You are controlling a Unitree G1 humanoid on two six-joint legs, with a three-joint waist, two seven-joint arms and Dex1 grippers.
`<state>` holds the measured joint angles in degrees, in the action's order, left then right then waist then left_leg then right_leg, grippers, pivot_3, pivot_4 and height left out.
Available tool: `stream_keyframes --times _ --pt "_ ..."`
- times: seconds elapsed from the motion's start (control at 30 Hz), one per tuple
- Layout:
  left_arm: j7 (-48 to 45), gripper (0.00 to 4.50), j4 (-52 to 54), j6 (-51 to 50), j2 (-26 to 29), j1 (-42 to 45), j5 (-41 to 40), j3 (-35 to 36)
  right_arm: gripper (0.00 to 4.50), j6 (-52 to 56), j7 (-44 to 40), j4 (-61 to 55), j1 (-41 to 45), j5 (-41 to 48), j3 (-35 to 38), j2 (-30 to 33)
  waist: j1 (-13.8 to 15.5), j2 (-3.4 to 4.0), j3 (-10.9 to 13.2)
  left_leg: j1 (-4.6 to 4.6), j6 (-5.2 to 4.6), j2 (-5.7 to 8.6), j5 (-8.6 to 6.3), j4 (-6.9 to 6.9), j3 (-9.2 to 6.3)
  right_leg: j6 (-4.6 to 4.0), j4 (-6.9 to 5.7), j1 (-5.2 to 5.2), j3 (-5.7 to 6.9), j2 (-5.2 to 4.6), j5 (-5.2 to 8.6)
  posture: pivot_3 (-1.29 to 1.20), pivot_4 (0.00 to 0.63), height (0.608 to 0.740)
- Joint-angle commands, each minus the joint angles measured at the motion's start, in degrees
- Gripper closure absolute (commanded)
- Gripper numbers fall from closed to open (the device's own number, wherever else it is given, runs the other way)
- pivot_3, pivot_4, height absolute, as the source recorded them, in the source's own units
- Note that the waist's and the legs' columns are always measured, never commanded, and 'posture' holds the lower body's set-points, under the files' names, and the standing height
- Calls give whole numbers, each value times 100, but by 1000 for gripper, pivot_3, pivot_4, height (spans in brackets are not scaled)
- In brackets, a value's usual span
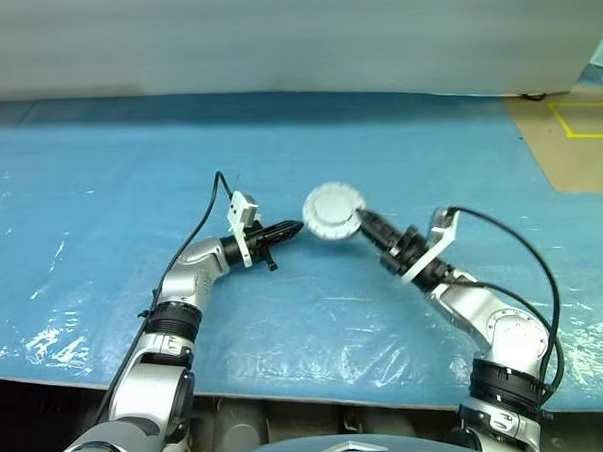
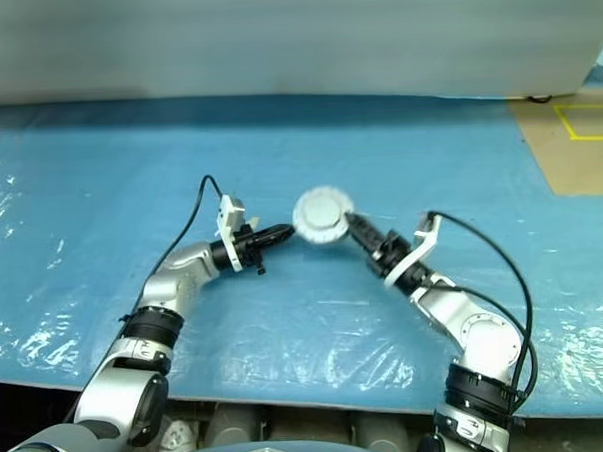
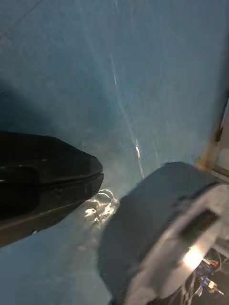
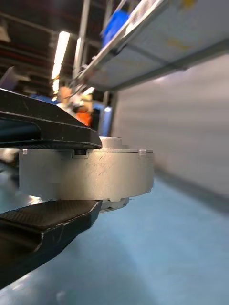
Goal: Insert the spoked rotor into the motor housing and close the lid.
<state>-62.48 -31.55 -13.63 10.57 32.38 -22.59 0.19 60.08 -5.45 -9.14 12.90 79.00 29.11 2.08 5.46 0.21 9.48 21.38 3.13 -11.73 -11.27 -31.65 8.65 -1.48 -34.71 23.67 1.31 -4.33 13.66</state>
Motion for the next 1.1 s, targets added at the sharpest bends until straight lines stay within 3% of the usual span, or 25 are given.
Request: stream_keyframes --times 0.03,0.33,0.4,0.83,0.93,1.03,1.1 --pt "52 3590 556 -814 -125 -59 -682 317 3373 -432 105 -120 68 430 43 -34 6 0 0 2 -1 0 1 0 0 0 0 0 1 0 0 0 150 740" --pt "813 501 1027 -2270 -720 -47 -1757 856 3373 -981 139 -106 1 474 -262 -58 -12 0 0 15 0 0 0 -12 -5 1 -8 10 2 0 -1 0 150 740" --pt "1095 7 1014 -2546 -812 -11 -1832 880 3373 -994 91 -128 -51 508 -331 -35 -13 0 0 15 0 0 0 -12 -6 1 -8 10 3 1 -1 0 150 740" --pt "1668 7 1082 -3412 -1286 238 -2369 1047 3373 -707 -163 -255 -359 802 -994 328 -2 0 0 31 -1 2 0 -49 -20 20 -10 5 4 1 -12 0 150 740" --pt "1634 626 1037 -3494 -1241 223 -2393 1068 3373 -802 -131 -239 -391 760 -1037 330 -4 0 0 32 -1 2 0 -55 -22 23 -11 5 3 1 -15 0 150 740" --pt "1549 1533 1007 -3596 -1152 190 -2381 1053 3373 -865 -165 -246 -408 790 -1038 360 4 0 0 33 -1 3 0 -59 -22 25 -11 4 2 1 -17 0 150 740" --pt "1511 1615 979 -3641 -1113 172 -2401 1036 3373 -886 -192 -241 -412 796 -1050 384 4 -1 0 34 -1 4 0 -59 -23 26 -10 3 2 1 -18 0 150 740"
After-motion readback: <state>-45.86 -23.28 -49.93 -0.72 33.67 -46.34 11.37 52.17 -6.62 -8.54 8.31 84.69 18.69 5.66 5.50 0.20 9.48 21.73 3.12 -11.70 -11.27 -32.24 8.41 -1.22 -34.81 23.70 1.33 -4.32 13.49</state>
